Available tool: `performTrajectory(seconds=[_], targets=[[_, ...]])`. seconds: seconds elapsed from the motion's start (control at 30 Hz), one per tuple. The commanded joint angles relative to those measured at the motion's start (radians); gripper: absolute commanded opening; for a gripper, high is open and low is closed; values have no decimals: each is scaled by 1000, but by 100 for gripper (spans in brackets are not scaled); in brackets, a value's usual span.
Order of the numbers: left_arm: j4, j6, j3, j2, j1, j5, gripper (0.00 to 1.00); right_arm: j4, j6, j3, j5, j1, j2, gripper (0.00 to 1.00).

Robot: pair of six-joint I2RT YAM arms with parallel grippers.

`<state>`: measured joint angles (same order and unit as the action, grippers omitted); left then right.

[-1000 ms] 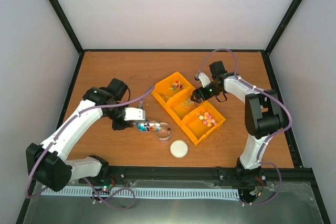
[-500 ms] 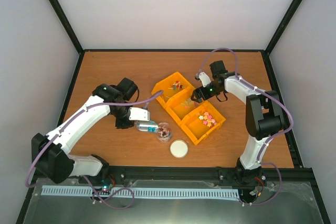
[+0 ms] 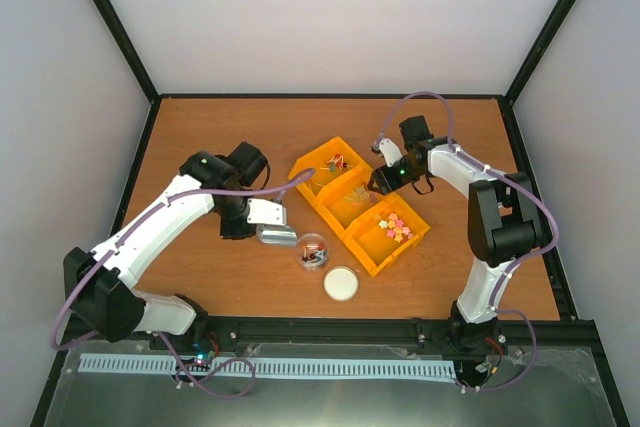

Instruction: Pack the candies

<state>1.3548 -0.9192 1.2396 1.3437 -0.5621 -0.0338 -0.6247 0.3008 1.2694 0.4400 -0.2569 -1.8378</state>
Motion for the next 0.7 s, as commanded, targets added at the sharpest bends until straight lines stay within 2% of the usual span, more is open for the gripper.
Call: performTrajectory(seconds=[0.0, 0.13, 0.2, 0.43, 0.67], targets=[[40, 38, 73, 2, -11, -17, 1, 6, 0, 7, -5, 4, 24, 56], [21, 140, 157, 39, -10, -98, 1, 6, 5, 5, -10, -1, 17, 50], [4, 217, 220, 88, -8, -94, 1, 10, 7, 0, -21, -5, 20, 47], [109, 372, 519, 327, -5, 21, 1, 28, 7, -18, -49, -20, 24, 39], [210, 395, 729, 514, -6, 116, 1, 48, 10, -27, -71, -33, 22, 33]])
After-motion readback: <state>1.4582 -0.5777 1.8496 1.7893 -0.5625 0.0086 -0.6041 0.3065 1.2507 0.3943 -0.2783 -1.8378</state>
